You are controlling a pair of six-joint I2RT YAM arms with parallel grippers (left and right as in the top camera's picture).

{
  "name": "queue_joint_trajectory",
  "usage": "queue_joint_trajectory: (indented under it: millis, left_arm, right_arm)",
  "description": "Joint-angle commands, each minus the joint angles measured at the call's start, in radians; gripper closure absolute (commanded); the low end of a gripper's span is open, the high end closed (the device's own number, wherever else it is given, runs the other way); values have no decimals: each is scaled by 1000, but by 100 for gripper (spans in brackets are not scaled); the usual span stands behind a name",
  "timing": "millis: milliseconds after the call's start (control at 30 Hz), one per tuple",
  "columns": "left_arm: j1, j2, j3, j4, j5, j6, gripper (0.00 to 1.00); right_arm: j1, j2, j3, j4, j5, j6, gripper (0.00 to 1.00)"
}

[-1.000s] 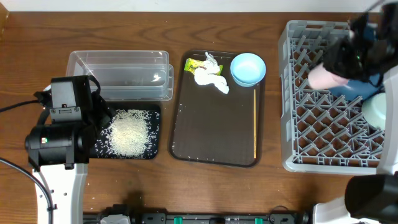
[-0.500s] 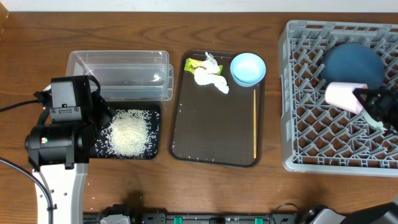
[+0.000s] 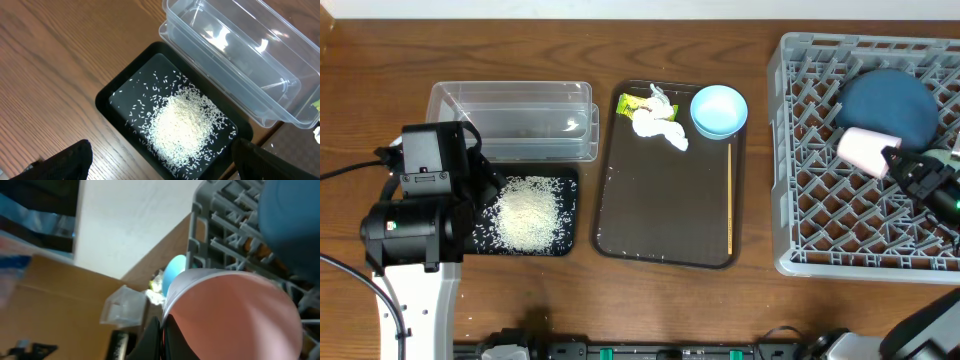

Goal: Sort waste into correct bins and load items into the dishwasher rack
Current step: 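Carry the pink cup right and lower it into the dish rack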

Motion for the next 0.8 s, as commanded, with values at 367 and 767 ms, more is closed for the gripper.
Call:
queue_joint_trajectory:
  millis: [367,767]
  left_arm:
    - [5,5,12,-5,-23,2,9]
    - [5,5,12,-5,-23,2,9]
  right_arm:
    - [8,195,-7,11,-143,51,99]
    - [2,198,-7,-95,115,51,99]
